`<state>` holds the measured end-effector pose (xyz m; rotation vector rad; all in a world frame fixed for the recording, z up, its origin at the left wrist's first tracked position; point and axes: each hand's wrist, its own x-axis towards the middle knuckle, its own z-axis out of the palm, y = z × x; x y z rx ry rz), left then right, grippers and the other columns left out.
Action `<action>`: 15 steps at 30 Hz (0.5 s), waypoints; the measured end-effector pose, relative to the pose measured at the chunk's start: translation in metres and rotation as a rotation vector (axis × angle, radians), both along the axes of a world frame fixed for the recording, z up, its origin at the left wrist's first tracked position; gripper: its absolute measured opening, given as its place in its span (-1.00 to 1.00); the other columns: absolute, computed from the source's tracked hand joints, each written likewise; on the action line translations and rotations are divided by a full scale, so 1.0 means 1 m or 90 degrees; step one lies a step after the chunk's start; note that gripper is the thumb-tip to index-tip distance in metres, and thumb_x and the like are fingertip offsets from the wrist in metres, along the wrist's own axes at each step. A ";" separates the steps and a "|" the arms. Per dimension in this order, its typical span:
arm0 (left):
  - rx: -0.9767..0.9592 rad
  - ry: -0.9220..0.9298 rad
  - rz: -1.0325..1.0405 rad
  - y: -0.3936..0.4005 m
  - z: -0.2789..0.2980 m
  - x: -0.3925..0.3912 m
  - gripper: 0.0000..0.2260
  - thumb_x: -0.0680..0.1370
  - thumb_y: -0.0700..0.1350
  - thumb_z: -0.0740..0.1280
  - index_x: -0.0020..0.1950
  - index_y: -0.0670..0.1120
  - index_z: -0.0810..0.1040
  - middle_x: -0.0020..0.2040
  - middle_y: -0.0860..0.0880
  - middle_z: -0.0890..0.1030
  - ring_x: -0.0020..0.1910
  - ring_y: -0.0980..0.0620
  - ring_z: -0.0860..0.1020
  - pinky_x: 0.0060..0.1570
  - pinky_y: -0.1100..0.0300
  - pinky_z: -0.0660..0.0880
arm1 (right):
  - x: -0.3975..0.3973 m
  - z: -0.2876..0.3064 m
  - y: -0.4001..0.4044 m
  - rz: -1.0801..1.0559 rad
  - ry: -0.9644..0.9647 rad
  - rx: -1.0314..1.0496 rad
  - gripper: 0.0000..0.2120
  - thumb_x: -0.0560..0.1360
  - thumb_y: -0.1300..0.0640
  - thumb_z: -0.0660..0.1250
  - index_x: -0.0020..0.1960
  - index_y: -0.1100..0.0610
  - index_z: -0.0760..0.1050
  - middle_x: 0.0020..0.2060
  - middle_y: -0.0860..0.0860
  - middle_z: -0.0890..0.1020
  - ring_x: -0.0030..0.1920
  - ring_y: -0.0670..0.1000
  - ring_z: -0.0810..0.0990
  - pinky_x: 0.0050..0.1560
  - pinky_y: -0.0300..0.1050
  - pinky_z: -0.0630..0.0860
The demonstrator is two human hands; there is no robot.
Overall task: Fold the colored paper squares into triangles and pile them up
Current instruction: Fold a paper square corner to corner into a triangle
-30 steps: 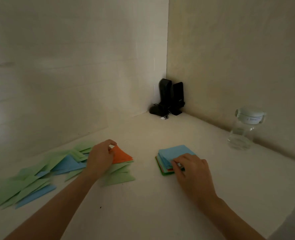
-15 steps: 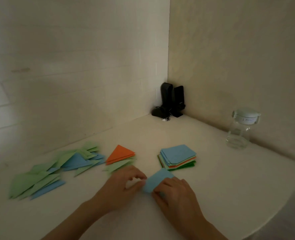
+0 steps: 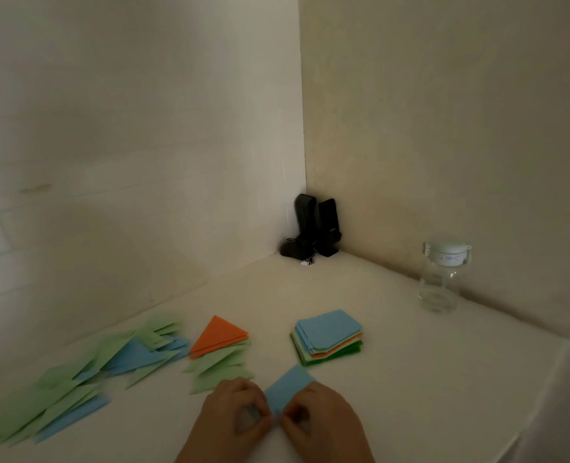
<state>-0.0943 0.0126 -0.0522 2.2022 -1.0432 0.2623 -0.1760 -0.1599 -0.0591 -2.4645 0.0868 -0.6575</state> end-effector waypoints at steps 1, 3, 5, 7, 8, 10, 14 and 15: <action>0.000 0.009 0.007 -0.001 -0.001 0.002 -0.86 0.29 0.25 0.43 -0.29 0.31 0.50 -0.11 0.31 0.56 -0.12 0.33 0.48 -0.12 0.39 0.41 | 0.001 0.002 0.000 -0.005 0.015 0.017 -0.77 0.16 -0.24 0.26 -0.36 -0.11 0.46 -0.41 -0.21 0.50 -0.42 -0.25 0.50 -0.45 -0.42 0.38; -0.003 0.050 0.024 -0.003 0.000 0.005 -0.85 0.23 0.28 0.45 -0.32 0.31 0.53 -0.11 0.30 0.56 -0.12 0.31 0.49 -0.10 0.38 0.42 | 0.004 0.005 0.000 -0.025 0.026 0.037 -0.74 0.12 -0.29 0.23 -0.35 -0.14 0.45 -0.43 -0.25 0.48 -0.43 -0.28 0.46 -0.45 -0.49 0.32; -0.008 0.081 0.032 -0.006 0.002 0.005 -0.82 0.19 0.27 0.46 -0.33 0.27 0.56 -0.14 0.27 0.58 -0.15 0.27 0.51 -0.11 0.35 0.43 | 0.004 0.005 -0.003 -0.016 0.023 0.067 -0.75 0.12 -0.28 0.26 -0.30 -0.17 0.46 -0.39 -0.25 0.50 -0.38 -0.27 0.47 -0.38 -0.49 0.33; -0.018 0.104 0.026 -0.007 0.007 0.006 -0.82 0.17 0.20 0.47 -0.30 0.22 0.58 -0.16 0.23 0.58 -0.19 0.25 0.53 -0.14 0.33 0.43 | 0.006 0.006 -0.007 0.020 0.078 0.087 -0.85 0.18 -0.18 0.33 -0.27 -0.24 0.43 -0.27 -0.23 0.51 -0.26 -0.24 0.47 -0.21 -0.45 0.36; -0.021 0.113 0.019 -0.008 0.009 0.006 -0.82 0.17 0.17 0.46 -0.28 0.21 0.59 -0.17 0.23 0.58 -0.19 0.24 0.54 -0.15 0.34 0.44 | 0.006 0.007 -0.009 0.048 0.107 0.094 -0.85 0.22 -0.12 0.37 -0.28 -0.26 0.41 -0.23 -0.23 0.50 -0.23 -0.24 0.46 -0.15 -0.44 0.35; -0.022 0.125 0.002 -0.007 0.013 0.007 -0.84 0.18 0.14 0.45 -0.27 0.22 0.61 -0.15 0.23 0.59 -0.17 0.23 0.55 -0.15 0.38 0.43 | 0.007 0.009 -0.016 0.074 0.121 0.107 -0.79 0.26 -0.02 0.41 -0.26 -0.27 0.40 -0.23 -0.23 0.50 -0.23 -0.23 0.48 -0.11 -0.46 0.35; -0.024 0.138 -0.013 -0.005 0.016 0.004 -0.88 0.20 0.13 0.43 -0.28 0.26 0.62 -0.09 0.24 0.58 -0.11 0.24 0.56 -0.08 0.43 0.41 | 0.006 0.010 -0.022 0.098 0.142 0.114 -0.83 0.25 -0.03 0.35 -0.26 -0.28 0.42 -0.25 -0.21 0.49 -0.23 -0.21 0.52 -0.09 -0.45 0.39; -0.019 0.137 -0.014 -0.005 0.016 0.004 -0.88 0.22 0.12 0.44 -0.27 0.26 0.62 -0.08 0.24 0.58 -0.10 0.24 0.56 -0.05 0.42 0.41 | 0.006 0.011 -0.022 0.091 0.140 0.105 -0.88 0.24 -0.10 0.30 -0.26 -0.28 0.41 -0.25 -0.21 0.48 -0.24 -0.22 0.50 -0.10 -0.45 0.37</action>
